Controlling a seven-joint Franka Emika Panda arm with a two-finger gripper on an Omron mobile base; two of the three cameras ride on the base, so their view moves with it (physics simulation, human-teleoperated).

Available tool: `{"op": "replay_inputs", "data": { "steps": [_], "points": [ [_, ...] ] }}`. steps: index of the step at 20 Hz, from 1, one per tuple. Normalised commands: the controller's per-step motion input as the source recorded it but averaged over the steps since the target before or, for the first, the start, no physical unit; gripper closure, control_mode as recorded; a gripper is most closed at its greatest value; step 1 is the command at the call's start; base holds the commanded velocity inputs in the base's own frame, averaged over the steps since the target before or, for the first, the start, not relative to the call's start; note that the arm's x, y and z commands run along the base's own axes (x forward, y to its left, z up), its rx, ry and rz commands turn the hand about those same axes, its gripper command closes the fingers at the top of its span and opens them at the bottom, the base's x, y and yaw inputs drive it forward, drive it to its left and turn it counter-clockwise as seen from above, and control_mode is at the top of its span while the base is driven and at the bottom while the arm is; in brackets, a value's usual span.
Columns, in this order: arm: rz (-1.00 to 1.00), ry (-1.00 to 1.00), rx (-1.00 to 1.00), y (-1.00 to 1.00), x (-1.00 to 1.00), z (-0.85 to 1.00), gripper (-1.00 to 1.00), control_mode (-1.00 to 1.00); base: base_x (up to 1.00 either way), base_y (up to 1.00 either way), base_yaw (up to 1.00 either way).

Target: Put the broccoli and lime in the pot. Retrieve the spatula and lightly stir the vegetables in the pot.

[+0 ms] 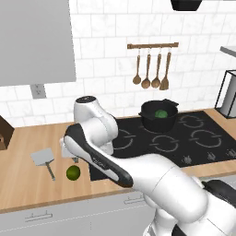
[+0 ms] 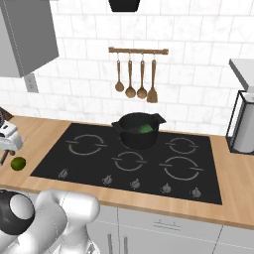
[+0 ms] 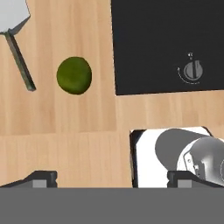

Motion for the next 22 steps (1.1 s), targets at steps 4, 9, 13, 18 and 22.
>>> {"op": "replay_inputs", "data": {
  "steps": [4,9,13,18,22],
  "points": [
    [0.02,-0.01,-0.01,0.67,0.14,-0.25,-1.0,-1.0,0.0,0.0,0.0],
    [0.0,-0.04,-0.07,0.18,0.17,-0.36,-1.0,-1.0,0.0,0.0,0.0],
    [0.04,-0.07,0.0,0.0,0.31,-0.38,-1.0,-1.0,0.0,0.0,0.0],
    [0.11,-0.14,0.01,-0.02,0.15,-0.31,-1.0,-1.0,0.0,0.0,0.0],
    [0.17,-0.06,0.08,0.0,0.14,-0.24,-1.0,-1.0,0.0,0.0,0.0]
  ]
}}
